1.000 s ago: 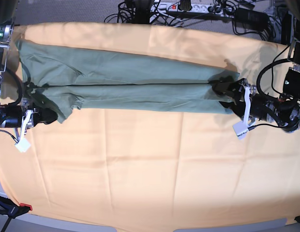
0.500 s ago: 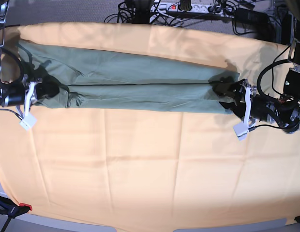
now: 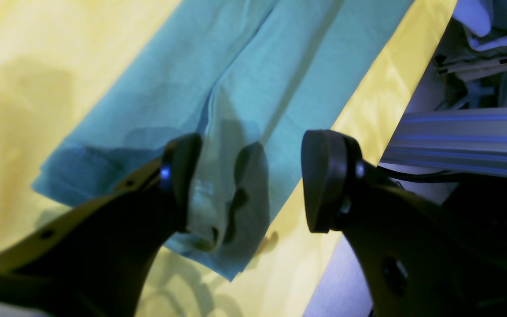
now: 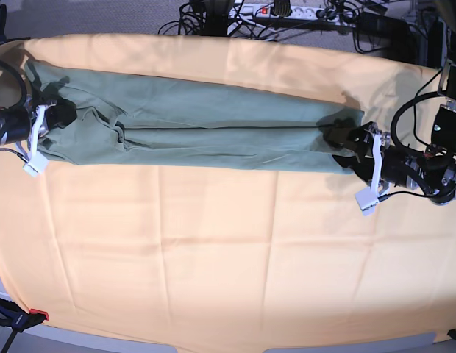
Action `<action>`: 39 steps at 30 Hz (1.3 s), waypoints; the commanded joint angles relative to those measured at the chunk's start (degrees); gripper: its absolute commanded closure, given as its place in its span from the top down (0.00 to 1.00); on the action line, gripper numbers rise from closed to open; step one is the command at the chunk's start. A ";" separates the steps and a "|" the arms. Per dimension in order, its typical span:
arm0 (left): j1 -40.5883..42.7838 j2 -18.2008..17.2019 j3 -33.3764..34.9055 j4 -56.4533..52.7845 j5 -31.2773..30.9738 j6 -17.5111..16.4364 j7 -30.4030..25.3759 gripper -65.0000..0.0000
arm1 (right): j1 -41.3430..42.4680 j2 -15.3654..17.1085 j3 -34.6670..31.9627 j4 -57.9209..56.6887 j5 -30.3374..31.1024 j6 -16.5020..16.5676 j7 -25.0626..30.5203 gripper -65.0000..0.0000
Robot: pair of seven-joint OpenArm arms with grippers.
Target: Fold the T-shirt properly
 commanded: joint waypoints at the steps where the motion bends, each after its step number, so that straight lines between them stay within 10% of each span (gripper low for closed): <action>1: -2.47 -1.11 -0.57 0.61 -1.36 -0.13 -0.20 0.58 | 0.79 1.68 0.59 0.74 -0.11 0.06 0.42 0.00; 9: -7.17 -1.70 -0.59 0.61 -0.55 0.74 -0.20 0.58 | -0.31 2.51 0.59 0.74 -2.16 0.06 0.42 0.00; 14: -8.20 -2.71 -1.75 0.61 0.61 0.76 -0.20 0.58 | -1.90 6.03 0.61 0.92 4.27 0.06 0.42 0.38; 19: -6.80 -2.69 -8.92 0.59 0.66 1.79 -0.48 0.58 | -1.88 7.98 3.41 1.62 4.27 0.06 0.42 0.39; 26: 0.68 -2.43 -27.26 -0.15 0.63 2.91 -0.50 0.58 | -1.88 0.83 12.28 1.60 4.27 0.06 0.42 0.01; 35: 14.12 1.01 -44.17 -0.42 0.66 2.86 -1.01 0.58 | -1.92 -8.81 17.49 1.60 4.27 0.06 0.42 0.00; 39: 17.99 4.22 -46.75 -0.42 0.63 2.86 -1.38 0.58 | -1.92 -12.39 17.49 1.60 -6.14 0.06 2.93 0.00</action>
